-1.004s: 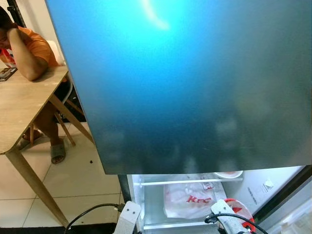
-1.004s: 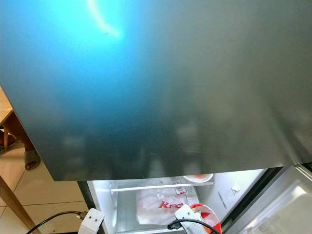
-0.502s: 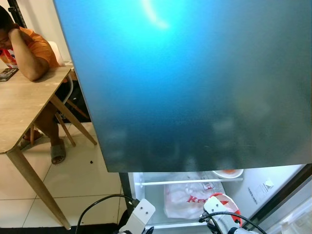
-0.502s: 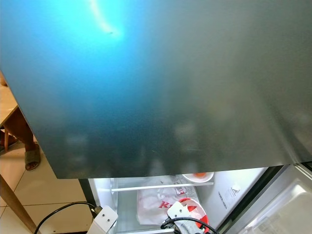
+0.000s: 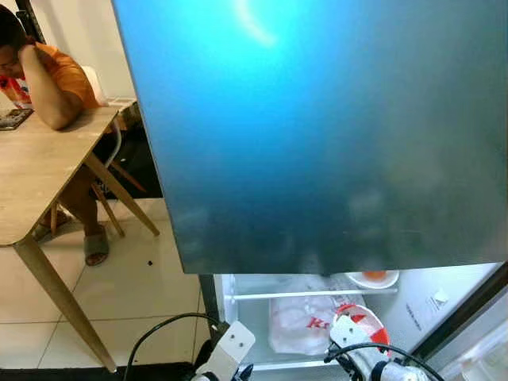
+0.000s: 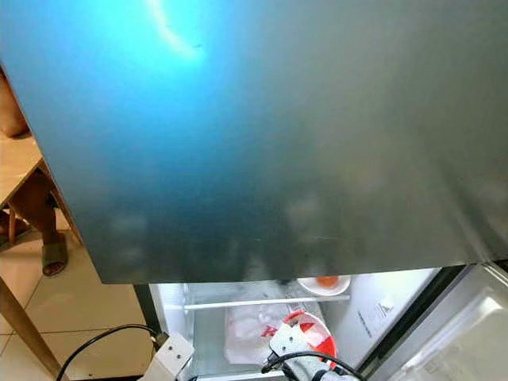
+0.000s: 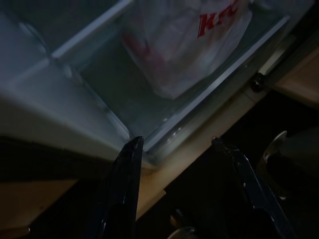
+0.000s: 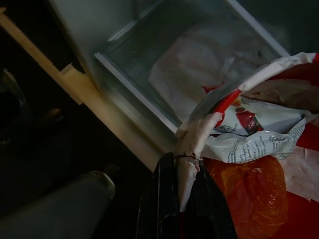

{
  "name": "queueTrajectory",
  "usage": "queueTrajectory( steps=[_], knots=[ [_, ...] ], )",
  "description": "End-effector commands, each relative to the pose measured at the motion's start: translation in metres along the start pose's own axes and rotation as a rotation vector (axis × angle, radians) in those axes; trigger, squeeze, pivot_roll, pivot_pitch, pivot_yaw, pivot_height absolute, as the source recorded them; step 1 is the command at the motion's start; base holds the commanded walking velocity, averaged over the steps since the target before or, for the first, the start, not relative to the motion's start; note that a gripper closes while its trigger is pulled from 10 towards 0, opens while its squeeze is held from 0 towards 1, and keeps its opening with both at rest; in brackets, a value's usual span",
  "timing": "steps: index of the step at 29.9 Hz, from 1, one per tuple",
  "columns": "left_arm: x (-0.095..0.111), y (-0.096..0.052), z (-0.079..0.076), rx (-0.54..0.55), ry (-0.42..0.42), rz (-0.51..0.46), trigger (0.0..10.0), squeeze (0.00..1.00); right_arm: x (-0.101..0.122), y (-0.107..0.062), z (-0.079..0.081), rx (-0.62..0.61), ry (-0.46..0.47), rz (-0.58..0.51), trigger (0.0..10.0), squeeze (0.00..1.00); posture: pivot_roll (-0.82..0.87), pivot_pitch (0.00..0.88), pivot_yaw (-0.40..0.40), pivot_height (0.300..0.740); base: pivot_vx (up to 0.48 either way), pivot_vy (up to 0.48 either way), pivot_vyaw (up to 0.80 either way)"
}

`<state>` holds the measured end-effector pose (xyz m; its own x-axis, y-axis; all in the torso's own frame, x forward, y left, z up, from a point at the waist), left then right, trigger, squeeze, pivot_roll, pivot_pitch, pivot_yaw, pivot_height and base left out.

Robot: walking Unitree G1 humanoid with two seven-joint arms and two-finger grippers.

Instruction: Restocking fridge

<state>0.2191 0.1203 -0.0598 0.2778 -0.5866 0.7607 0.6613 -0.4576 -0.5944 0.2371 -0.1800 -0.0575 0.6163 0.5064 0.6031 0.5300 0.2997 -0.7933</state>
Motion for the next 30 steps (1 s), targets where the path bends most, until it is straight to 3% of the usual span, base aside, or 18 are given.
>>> queueTrajectory(
  steps=[1, 11, 22, 30],
  knots=[
    [0.0, -0.001, -0.001, -0.002, 0.001, -0.009, 10.0, 0.0, 0.015, 0.0, -0.004, 0.0, -0.037, -0.056, 10.0, 0.0, -0.03, 0.016, -0.029, 0.67, 0.0, 0.0, 0.0],
    [-0.002, -0.003, -0.003, -0.006, 0.01, -0.019, 10.0, 0.0, 0.035, -0.001, -0.008, 0.015, -0.164, -0.105, 10.0, 0.0, -0.04, 0.01, -0.028, 0.651, 0.0, 0.0, 0.0],
    [-0.001, -0.003, -0.003, -0.004, 0.01, -0.029, 10.0, 0.0, 0.043, -0.002, -0.015, -0.007, -0.199, -0.117, 10.0, 0.0, -0.04, 0.0, -0.03, 0.646, 0.0, 0.0, 0.0],
    [0.012, 0.0, 0.006, 0.039, -0.014, -0.091, 10.0, 0.0, 0.059, -0.002, -0.016, -0.008, -0.249, -0.16, 10.0, 0.0, -0.04, 0.006, -0.034, 0.641, 0.0, 0.0, 0.0]
  ],
)
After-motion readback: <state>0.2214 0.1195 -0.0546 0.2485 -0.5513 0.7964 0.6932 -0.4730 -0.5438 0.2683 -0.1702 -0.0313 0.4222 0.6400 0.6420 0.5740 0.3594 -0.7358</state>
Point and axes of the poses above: a point about 5 cm out from each wrist's last joint towards the gripper, its own y axis pointing out of the wrist towards the gripper, its own x axis along the axis of the wrist's last joint, z = x × y, the point moved 1 cm from there along y, pointing out of the wrist towards the gripper, and after that the axes turned 12 degrees about y, right-handed, at the moved point
